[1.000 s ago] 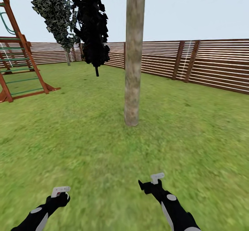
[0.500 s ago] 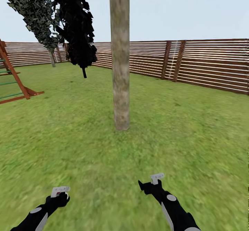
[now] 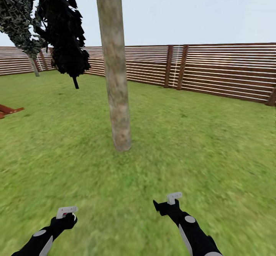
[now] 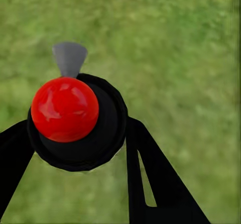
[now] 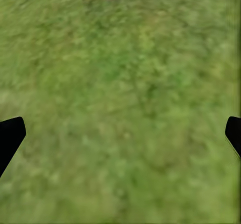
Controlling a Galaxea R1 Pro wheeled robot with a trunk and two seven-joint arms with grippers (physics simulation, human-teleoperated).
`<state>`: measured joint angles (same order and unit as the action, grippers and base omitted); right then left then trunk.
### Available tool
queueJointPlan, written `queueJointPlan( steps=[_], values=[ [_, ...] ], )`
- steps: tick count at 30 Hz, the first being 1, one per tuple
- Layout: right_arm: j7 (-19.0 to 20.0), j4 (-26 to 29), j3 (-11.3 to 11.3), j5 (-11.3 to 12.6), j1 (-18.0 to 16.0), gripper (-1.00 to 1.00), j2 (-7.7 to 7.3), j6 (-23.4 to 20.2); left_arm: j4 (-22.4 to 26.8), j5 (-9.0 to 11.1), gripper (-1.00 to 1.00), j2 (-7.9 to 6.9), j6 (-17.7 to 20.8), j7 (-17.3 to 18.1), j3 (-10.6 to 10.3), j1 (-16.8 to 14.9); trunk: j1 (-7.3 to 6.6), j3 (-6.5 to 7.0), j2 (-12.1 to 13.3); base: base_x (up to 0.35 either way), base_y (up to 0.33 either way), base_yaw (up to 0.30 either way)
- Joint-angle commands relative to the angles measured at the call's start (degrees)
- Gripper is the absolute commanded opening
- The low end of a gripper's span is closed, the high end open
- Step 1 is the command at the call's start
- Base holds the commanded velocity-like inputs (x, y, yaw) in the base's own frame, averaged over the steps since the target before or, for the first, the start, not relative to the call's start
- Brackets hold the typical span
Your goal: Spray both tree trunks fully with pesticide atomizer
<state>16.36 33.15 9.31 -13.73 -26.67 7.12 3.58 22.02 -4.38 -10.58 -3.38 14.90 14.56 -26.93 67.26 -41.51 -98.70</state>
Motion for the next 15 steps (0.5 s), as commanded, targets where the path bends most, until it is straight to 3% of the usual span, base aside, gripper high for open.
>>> queueJointPlan(
  steps=[1, 15],
  values=[
    [0.4, 0.0, 0.5, -0.6, 0.0, 1.00, 0.08, 0.3, 0.0, -0.5, -1.00, 0.00, -0.2, 0.4, 0.5, -0.1, 0.03, -0.05, 0.0, 0.340, 0.000, -0.019],
    [0.4, 0.0, 0.4, -0.7, 0.0, 1.00, 0.08, 0.3, 0.0, -0.5, -1.00, -0.06, -0.1, 0.4, 0.5, -0.1, 0.03, -0.05, 0.0, 0.340, 0.000, -0.001]
  ],
)
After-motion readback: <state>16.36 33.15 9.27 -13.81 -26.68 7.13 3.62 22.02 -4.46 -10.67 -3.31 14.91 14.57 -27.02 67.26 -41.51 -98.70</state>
